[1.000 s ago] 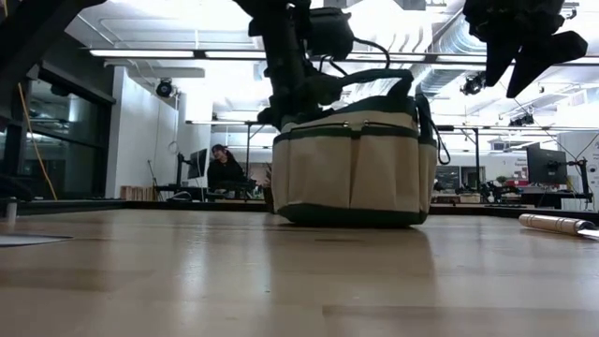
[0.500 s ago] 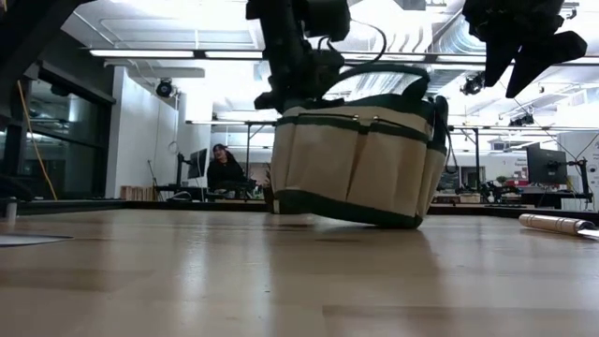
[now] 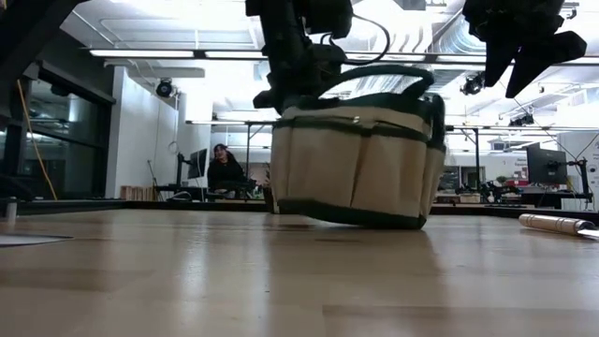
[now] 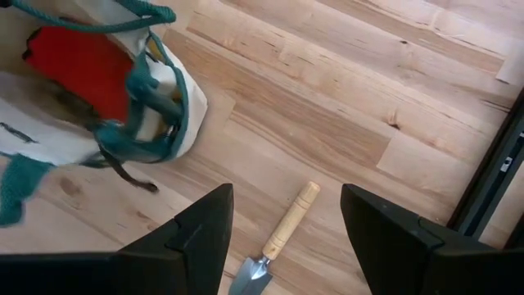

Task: Pick & Place Garden tools in Gardening bag
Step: Move the light brown gardening bag to the center of the table, then put the right light brown trowel into the light brown gardening bag

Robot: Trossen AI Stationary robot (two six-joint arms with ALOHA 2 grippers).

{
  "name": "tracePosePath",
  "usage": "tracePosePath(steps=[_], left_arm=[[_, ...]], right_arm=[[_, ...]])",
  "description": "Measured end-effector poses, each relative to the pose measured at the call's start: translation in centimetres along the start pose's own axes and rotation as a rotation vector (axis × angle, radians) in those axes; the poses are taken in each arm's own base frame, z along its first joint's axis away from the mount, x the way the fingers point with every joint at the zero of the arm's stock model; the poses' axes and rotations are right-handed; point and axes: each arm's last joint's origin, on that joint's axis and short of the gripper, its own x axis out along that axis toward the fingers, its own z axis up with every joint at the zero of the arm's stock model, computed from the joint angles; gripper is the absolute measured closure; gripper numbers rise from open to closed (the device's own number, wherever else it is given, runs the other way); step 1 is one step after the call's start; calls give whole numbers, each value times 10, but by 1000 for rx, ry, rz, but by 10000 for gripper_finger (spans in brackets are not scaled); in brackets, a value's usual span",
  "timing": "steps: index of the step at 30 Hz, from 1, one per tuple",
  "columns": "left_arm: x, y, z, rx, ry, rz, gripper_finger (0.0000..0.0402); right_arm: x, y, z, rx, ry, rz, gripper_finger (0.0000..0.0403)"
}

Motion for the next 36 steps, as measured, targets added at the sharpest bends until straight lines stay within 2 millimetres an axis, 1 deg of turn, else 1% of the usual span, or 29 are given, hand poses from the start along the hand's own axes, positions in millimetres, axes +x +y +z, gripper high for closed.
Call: tracePosePath(steps=[7,9,11,15,23,27,31,33,36], left_arm=[[0,0,0,-12,0,-1,252],[-1,0,0,-17,-2,-1,230],[-4,0,0,-32,-8,-2,217],[-12,2,-2,-41,-24,14,211],[-34,-3,-6,-53,-79,-6,210],[-52,-7,-12,-59,-128,4,210],[-75,-12,-17,-46,-229,40,210],[-87,-14,-20,-33,-294,60,210],[-99,-20,-23,20,-368,89,210]], right_arm=[[0,0,0,-1,7,3,183],[0,0,0,-1,7,4,183],[0,0,0,-1,9,5,183],[0,0,-1,-1,26,13,183],[0,1,-2,-2,54,27,183],[0,1,-2,-2,74,37,183],[-1,2,-4,-2,95,50,183],[-2,4,-7,5,102,56,183],[1,6,-17,6,113,55,183]])
